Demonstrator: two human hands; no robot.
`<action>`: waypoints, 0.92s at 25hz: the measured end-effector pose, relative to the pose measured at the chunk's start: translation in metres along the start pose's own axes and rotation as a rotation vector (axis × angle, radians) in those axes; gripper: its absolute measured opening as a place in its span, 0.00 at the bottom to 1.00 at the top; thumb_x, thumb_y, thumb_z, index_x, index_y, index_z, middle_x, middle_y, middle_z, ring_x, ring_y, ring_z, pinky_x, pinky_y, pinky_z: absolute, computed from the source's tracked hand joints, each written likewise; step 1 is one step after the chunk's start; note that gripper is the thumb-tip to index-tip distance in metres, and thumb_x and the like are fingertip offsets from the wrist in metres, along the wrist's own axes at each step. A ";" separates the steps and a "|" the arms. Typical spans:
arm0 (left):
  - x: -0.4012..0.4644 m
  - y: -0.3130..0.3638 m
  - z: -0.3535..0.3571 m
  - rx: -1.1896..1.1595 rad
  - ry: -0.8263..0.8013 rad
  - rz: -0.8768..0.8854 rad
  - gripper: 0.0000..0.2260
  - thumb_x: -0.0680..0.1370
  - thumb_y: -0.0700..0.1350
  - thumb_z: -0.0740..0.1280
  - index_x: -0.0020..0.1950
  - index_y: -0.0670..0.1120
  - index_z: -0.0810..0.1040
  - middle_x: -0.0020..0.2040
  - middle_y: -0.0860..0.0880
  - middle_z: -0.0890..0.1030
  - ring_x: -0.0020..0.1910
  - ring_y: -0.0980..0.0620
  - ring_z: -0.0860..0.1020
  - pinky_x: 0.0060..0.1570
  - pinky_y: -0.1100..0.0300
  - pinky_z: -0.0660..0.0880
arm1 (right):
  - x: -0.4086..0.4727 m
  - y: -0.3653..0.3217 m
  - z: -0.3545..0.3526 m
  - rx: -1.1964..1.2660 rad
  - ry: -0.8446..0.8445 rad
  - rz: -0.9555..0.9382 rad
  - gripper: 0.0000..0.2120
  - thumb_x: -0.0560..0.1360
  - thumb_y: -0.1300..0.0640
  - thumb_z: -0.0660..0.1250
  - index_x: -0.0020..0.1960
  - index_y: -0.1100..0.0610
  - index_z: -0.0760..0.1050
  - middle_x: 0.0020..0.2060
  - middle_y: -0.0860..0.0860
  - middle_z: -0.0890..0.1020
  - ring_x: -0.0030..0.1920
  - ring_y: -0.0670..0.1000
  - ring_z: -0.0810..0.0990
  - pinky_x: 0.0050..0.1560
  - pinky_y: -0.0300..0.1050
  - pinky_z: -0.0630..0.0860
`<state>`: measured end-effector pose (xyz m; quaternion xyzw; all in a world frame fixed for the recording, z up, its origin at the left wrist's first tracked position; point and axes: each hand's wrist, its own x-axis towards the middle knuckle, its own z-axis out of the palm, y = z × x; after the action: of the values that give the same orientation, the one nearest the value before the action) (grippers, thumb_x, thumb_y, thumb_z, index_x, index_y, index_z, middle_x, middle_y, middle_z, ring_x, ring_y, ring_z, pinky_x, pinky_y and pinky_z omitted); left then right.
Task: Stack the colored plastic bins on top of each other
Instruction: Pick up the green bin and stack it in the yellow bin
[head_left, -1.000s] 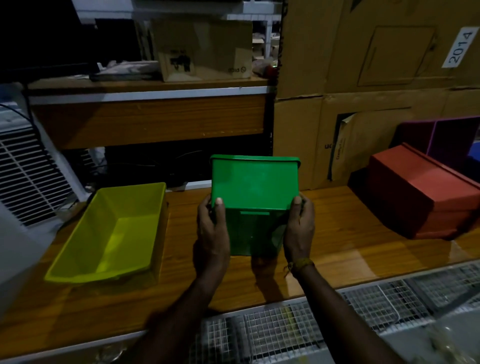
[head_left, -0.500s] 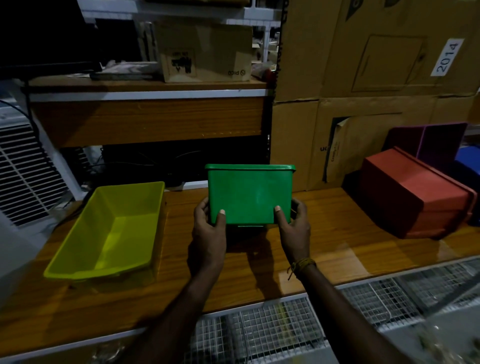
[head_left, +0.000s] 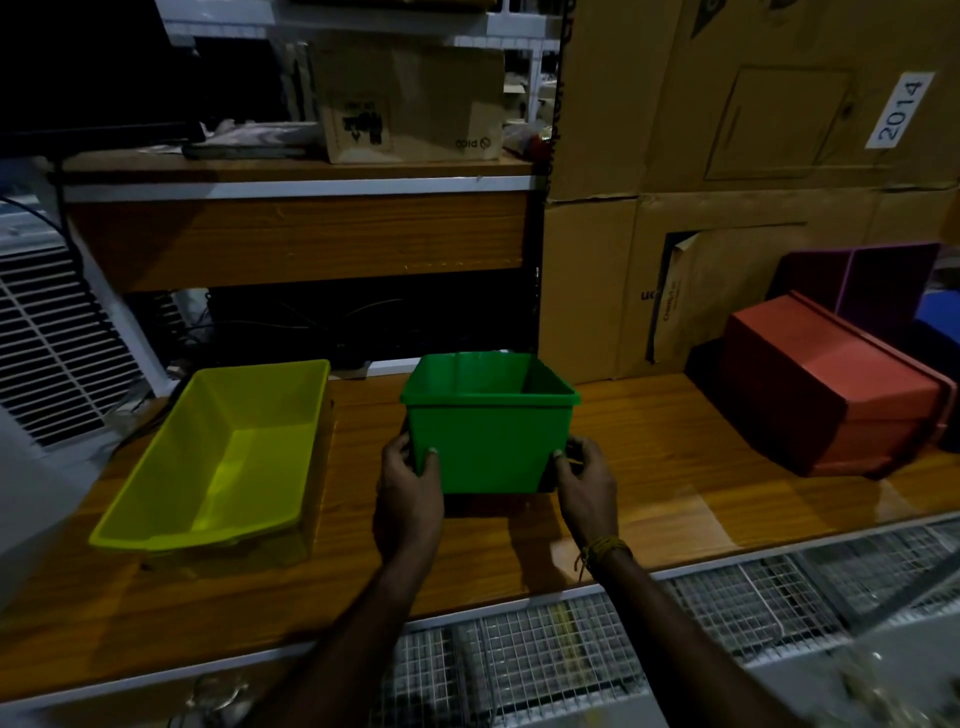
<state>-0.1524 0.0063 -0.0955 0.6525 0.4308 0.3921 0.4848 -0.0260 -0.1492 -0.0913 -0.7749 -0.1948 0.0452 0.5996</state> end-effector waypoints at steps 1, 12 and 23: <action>-0.001 -0.002 -0.001 -0.001 0.013 -0.037 0.15 0.80 0.52 0.64 0.65 0.49 0.72 0.52 0.49 0.82 0.38 0.59 0.76 0.32 0.60 0.72 | -0.002 0.004 -0.001 -0.013 0.000 0.020 0.14 0.82 0.57 0.60 0.67 0.55 0.73 0.57 0.57 0.81 0.57 0.59 0.81 0.53 0.56 0.82; -0.014 -0.021 0.000 0.087 -0.100 -0.304 0.27 0.75 0.57 0.70 0.67 0.45 0.67 0.59 0.43 0.77 0.53 0.41 0.78 0.54 0.43 0.78 | -0.029 0.021 -0.007 -0.351 -0.271 -0.160 0.22 0.81 0.58 0.63 0.67 0.34 0.67 0.52 0.53 0.84 0.47 0.52 0.84 0.44 0.57 0.82; -0.011 -0.012 -0.011 0.092 -0.181 -0.330 0.10 0.77 0.41 0.67 0.58 0.43 0.78 0.47 0.43 0.83 0.39 0.42 0.83 0.41 0.43 0.83 | -0.023 0.005 0.010 -0.758 -0.303 -0.360 0.12 0.77 0.53 0.69 0.59 0.46 0.79 0.74 0.56 0.67 0.76 0.60 0.63 0.73 0.58 0.68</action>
<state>-0.1679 0.0011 -0.1059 0.6268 0.5042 0.2270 0.5489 -0.0492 -0.1493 -0.1028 -0.8783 -0.4152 -0.0214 0.2362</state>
